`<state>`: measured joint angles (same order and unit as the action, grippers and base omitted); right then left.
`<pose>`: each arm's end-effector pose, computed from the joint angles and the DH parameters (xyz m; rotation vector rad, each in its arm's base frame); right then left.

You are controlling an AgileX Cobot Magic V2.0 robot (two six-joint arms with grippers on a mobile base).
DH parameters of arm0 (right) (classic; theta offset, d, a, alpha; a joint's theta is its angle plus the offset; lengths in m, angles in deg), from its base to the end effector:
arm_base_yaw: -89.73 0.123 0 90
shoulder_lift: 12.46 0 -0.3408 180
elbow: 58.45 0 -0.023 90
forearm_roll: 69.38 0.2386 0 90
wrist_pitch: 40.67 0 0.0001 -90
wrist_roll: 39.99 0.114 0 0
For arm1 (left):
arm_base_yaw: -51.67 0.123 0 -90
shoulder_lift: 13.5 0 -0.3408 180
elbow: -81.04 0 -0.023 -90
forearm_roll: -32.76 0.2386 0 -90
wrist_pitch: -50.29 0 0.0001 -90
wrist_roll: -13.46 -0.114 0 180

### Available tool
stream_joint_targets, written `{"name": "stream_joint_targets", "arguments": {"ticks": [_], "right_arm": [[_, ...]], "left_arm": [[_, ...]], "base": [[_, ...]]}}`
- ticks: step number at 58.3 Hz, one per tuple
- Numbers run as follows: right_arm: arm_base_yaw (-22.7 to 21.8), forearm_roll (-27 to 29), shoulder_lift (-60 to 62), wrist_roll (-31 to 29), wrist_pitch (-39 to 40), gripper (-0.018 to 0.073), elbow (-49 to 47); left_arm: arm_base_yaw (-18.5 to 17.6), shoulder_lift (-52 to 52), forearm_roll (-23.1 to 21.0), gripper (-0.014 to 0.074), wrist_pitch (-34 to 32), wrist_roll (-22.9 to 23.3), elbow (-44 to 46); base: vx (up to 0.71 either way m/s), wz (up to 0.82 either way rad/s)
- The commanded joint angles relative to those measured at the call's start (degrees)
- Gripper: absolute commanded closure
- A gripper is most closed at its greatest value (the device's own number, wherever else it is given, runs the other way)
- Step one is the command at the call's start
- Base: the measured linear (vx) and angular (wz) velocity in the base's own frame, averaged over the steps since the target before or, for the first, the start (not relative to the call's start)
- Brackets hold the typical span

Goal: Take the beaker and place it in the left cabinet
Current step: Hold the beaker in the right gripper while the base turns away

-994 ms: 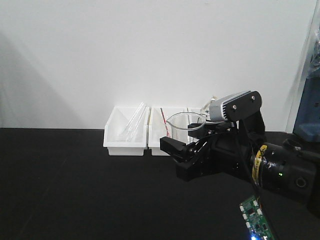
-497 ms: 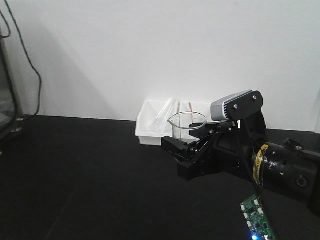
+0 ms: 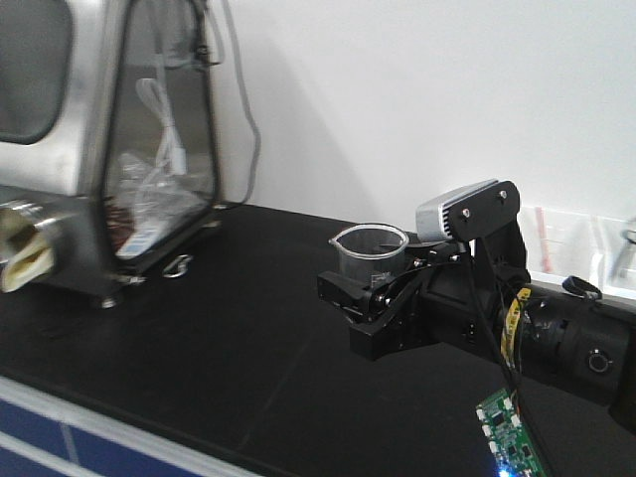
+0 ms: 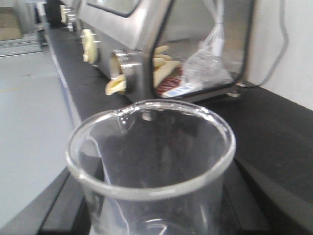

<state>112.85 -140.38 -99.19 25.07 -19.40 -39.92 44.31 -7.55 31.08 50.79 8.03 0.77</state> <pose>0.2816 0.1627 0.4076 -0.6663 1.5987 0.5374 0.0113 -0.0015 0.2034 0.1467 1.5066 -0.0507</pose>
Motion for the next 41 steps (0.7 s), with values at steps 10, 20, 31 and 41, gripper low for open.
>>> {"name": "stream_joint_targets", "arguments": {"ticks": [10, 20, 31, 41], "right_arm": [[-0.15, 1.34, 1.95, -0.20, 2.07, 0.0426, -1.89], [-0.15, 1.34, 1.95, -0.20, 2.07, 0.0426, -1.89], [-0.15, 1.34, 1.95, -0.20, 2.07, 0.0426, -1.89], [-0.15, 1.34, 1.95, -0.20, 2.05, 0.0426, -1.89]], "left_arm": [[-0.09, -1.11, -0.42, 0.0595, -4.79, 0.19, -0.93], [-0.09, -1.11, -0.42, 0.0595, -4.79, 0.19, -0.93], [-0.09, -1.11, -0.42, 0.0595, -4.79, 0.19, -0.93], [-0.09, -1.11, -0.42, 0.0595, -4.79, 0.19, -0.93]], "base": [[-0.08, 0.50], [-0.06, 0.48], [-0.04, 0.50], [-0.01, 0.62]]}}
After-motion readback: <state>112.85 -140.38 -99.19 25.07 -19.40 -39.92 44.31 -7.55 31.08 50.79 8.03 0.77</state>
